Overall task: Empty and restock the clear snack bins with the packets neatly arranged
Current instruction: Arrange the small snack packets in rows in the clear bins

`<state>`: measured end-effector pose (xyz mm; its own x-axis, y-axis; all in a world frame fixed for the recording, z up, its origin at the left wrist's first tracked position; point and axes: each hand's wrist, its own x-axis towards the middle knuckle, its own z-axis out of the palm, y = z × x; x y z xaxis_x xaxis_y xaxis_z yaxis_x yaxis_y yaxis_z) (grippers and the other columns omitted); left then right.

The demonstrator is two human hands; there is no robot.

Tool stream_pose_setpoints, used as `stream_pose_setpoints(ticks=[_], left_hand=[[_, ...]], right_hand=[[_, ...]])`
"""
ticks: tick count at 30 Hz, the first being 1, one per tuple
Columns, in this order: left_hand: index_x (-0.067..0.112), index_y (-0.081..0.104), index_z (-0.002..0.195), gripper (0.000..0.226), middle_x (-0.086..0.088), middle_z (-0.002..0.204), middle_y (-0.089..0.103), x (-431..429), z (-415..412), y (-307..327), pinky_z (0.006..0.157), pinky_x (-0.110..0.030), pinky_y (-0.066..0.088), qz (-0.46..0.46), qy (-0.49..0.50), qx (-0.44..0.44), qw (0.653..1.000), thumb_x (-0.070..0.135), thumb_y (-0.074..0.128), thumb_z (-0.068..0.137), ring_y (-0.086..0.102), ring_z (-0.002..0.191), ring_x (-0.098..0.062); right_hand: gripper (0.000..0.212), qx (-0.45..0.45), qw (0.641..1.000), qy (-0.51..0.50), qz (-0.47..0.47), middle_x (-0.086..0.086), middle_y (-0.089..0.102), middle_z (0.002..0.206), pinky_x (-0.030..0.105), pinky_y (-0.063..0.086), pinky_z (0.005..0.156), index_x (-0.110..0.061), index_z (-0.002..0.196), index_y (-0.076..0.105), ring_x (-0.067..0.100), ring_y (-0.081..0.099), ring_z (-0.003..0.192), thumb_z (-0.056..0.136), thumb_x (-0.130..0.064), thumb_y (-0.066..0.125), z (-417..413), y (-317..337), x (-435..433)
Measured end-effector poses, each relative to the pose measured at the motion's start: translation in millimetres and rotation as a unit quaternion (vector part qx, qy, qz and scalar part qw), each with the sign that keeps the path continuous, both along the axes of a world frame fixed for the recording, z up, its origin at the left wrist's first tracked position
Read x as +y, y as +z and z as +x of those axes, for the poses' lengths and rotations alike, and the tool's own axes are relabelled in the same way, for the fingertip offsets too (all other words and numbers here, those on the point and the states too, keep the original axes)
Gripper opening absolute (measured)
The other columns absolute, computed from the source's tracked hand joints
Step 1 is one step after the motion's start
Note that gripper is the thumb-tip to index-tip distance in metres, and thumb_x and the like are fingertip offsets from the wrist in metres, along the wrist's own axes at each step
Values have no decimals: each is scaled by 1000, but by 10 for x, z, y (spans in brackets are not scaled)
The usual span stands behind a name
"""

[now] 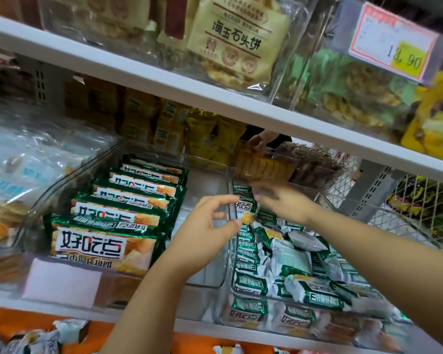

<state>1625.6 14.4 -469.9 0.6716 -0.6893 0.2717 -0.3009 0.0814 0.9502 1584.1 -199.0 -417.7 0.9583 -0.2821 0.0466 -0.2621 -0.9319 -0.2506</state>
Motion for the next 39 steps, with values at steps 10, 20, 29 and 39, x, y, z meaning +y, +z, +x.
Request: stream_pose_setpoints(ticks=[10,20,29,39], left_hand=[[39,52,125,34,19,129,43,23,-27,8,74,-3,32,3,7,-13,1000,27,58,93,43,105,13],[37,52,126,36,19,129,43,15,-8,3,73,-1,32,4,9,-9,1000,26,59,93,45,109,7],[41,52,118,31,22,121,46,-21,-18,-25,74,-6,38,-12,42,-30,999,25,59,92,47,103,9],[35,56,115,24,20,114,49,-49,-14,-40,73,-4,35,-4,80,-73,994,28,59,92,52,98,7]], right_hand=[[83,216,974,-46,51,3,29,154,35,34,109,-28,148,23,21,36,135,82,-35,73,-367,-76,3],[48,159,986,-4,-40,0,39,148,23,29,104,-24,142,43,17,38,135,96,-28,55,-373,-94,127],[50,-79,995,-34,53,0,58,104,27,45,77,-24,105,51,13,53,88,69,-21,85,-289,-182,205],[34,-70,983,7,-167,-3,51,122,32,41,86,-29,113,60,19,47,114,82,-36,71,45,-295,141]])
